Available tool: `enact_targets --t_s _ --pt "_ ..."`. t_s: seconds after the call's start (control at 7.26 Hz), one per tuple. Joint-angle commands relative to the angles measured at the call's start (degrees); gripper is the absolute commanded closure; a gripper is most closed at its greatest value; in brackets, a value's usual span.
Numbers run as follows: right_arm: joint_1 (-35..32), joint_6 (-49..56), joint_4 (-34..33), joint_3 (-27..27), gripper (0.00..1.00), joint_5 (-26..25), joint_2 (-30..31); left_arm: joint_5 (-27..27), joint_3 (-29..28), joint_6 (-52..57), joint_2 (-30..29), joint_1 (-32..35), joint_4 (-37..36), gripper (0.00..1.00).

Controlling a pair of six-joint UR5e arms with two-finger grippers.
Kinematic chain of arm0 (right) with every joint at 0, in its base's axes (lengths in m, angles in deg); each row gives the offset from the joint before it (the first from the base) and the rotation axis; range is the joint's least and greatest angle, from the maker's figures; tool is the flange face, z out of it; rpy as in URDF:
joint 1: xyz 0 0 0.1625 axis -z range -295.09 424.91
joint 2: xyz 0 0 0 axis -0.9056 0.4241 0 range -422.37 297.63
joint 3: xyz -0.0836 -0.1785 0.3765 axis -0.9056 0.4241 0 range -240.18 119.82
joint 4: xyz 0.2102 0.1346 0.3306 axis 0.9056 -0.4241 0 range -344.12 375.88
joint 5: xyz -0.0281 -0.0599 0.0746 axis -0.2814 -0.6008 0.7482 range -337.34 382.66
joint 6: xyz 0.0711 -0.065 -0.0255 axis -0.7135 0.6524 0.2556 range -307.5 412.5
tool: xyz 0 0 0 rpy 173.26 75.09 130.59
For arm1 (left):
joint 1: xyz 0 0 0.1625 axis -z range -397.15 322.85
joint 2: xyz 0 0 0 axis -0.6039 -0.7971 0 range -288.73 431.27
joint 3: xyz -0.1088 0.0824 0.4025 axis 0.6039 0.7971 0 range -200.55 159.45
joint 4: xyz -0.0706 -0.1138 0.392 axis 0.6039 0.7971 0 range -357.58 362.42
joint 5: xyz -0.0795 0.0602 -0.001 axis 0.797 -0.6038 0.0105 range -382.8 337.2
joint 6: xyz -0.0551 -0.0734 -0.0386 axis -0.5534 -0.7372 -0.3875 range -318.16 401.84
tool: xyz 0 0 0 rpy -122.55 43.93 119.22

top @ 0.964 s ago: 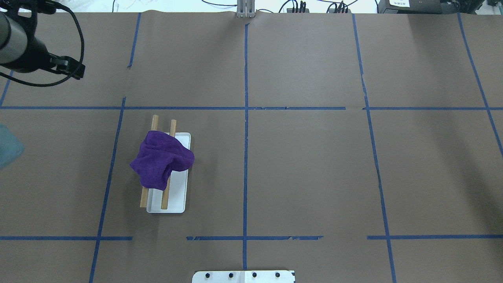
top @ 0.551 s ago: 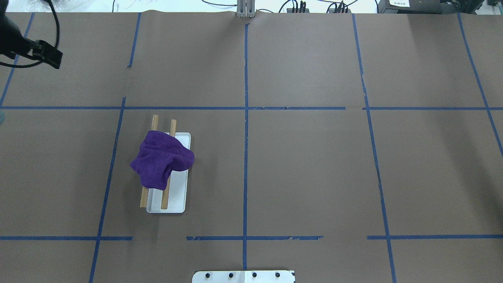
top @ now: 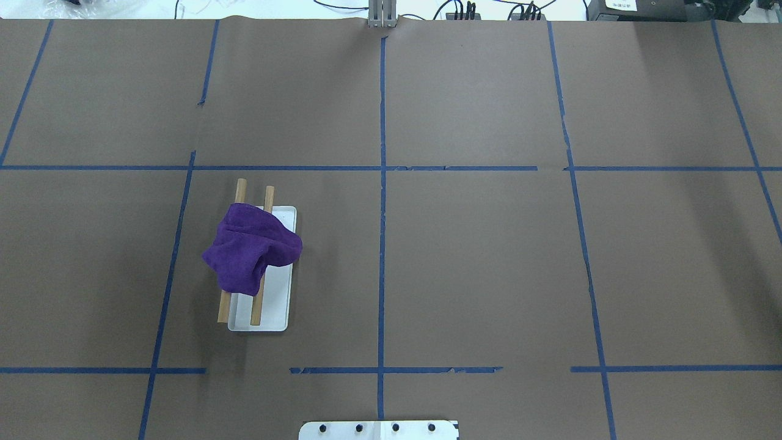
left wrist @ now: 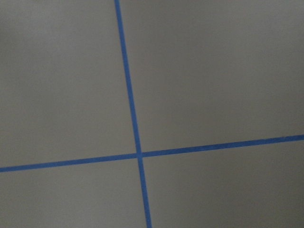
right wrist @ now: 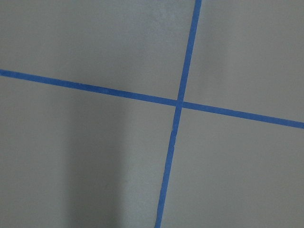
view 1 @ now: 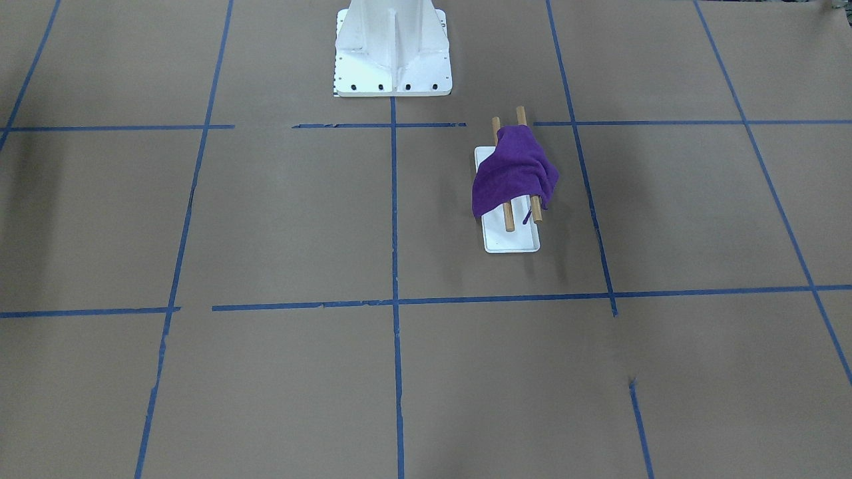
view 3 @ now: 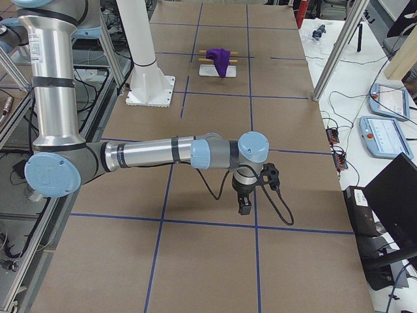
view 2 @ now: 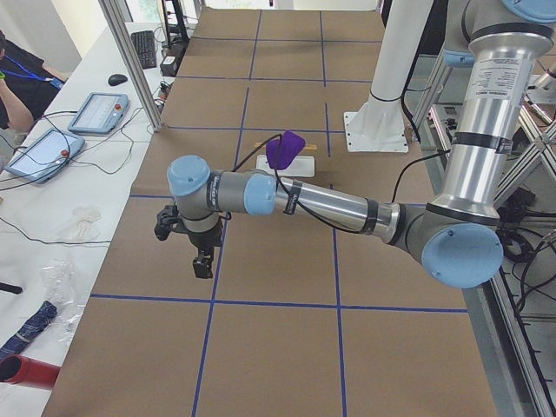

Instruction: Hang towel on rack

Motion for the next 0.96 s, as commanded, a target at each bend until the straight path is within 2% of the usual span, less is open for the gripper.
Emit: enact_targets --t_s 0.0,0.69,0.83 --pt "-1.7 -0.4 0.0 1.8 0.00 4.4 0.4 1.6 -2.2 0.6 3.3 2.0 1.1 0.00" --pt "-3.1 -0.3 0.5 2.6 0.00 4.7 3.0 1.6 -2.9 0.2 3.8 1.9 1.1 0.00" --pt "-3.1 -0.6 6.6 3.1 0.00 4.4 4.5 1.6 -2.7 0.3 3.8 1.9 1.2 0.00"
